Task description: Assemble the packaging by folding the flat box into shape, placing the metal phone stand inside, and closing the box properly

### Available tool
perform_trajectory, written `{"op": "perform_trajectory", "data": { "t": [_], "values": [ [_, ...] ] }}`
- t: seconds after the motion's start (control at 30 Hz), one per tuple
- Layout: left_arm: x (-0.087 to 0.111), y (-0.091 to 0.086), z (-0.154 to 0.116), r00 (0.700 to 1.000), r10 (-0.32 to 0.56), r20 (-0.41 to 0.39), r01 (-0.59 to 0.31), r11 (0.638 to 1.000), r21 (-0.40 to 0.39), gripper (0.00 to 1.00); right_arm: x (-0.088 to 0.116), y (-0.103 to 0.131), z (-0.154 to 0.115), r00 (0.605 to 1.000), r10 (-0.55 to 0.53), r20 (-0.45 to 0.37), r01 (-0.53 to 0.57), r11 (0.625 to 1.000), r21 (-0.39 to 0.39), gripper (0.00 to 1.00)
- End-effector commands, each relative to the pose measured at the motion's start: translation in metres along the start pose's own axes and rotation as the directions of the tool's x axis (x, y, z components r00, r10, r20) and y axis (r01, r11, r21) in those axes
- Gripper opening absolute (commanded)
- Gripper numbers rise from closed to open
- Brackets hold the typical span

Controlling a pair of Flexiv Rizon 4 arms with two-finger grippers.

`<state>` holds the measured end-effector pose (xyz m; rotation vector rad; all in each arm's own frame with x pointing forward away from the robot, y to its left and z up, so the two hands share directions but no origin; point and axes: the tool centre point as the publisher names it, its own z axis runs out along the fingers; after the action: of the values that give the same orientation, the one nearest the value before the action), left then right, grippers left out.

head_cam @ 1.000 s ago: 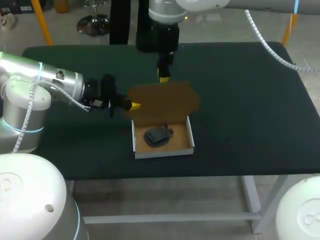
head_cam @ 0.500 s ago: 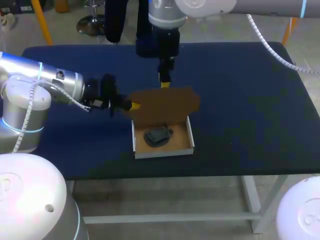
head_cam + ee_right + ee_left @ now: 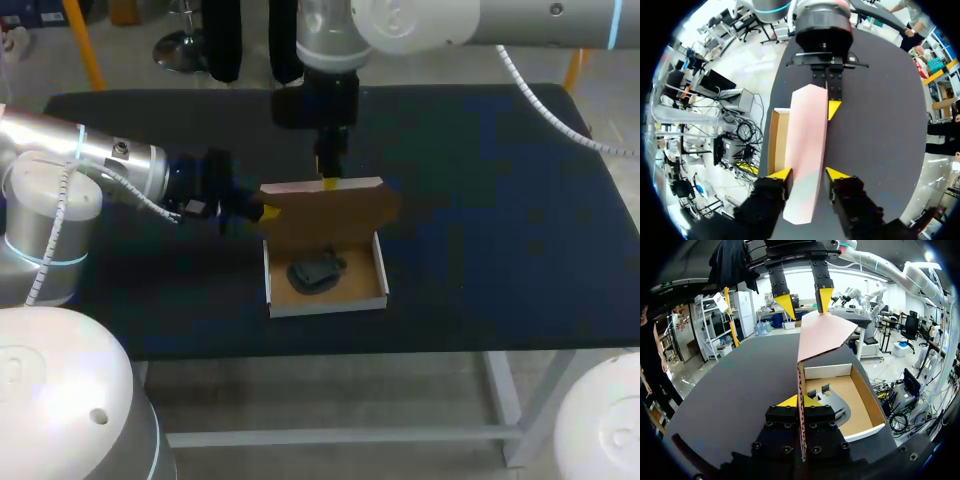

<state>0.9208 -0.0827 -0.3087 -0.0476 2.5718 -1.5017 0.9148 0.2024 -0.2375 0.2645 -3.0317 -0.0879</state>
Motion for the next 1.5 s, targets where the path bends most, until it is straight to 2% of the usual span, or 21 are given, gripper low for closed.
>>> {"op": "perform_trajectory", "data": {
  "t": [0.03,0.57,0.83,1.0,1.27,1.43,1.47,1.5],
  "values": [
    [0.0,0.0,0.0,1.0,0.0,0.0,0.0,1.0,0.0,0.0,0.001,-0.001,0.004,1.0,-0.002,0.008,0.003,1.0,-0.002,0.47],
    [0.0,0.0,0.0,1.0,0.0,0.0,0.0,1.0,0.0,0.0,-0.011,0.002,0.013,1.0,-0.009,-0.01,0.009,1.0,0.0,0.5],
    [0.0,0.0,0.0,1.0,0.0,0.0,0.0,1.0,0.0,0.0,-0.014,0.005,0.018,1.0,-0.016,-0.027,0.016,1.0,0.004,0.6],
    [0.0,0.0,0.0,1.0,0.0,0.0,0.0,1.0,0.0,0.0,-0.017,0.006,0.023,0.999,-0.019,-0.046,0.019,1.0,0.004,0.61],
    [0.0,0.0,0.0,1.0,0.0,0.0,0.0,1.0,0.0,0.0,-0.023,0.007,0.028,0.997,-0.015,-0.078,0.016,1.0,0.01,0.44],
    [0.0,0.0,0.0,1.0,0.0,0.0,0.0,1.0,0.0,0.0,-0.025,0.008,0.033,0.995,-0.012,-0.102,0.014,1.0,0.017,0.22],
    [0.0,0.0,0.0,1.0,0.0,0.0,0.0,1.0,0.0,0.0,-0.025,0.008,0.033,0.995,-0.012,-0.103,0.014,1.0,0.017,0.15],
    [0.0,0.0,0.0,1.0,0.0,0.0,0.0,1.0,0.0,0.0,-0.025,0.008,0.034,0.994,-0.011,-0.105,0.013,1.0,0.018,0.01]
  ]
}}
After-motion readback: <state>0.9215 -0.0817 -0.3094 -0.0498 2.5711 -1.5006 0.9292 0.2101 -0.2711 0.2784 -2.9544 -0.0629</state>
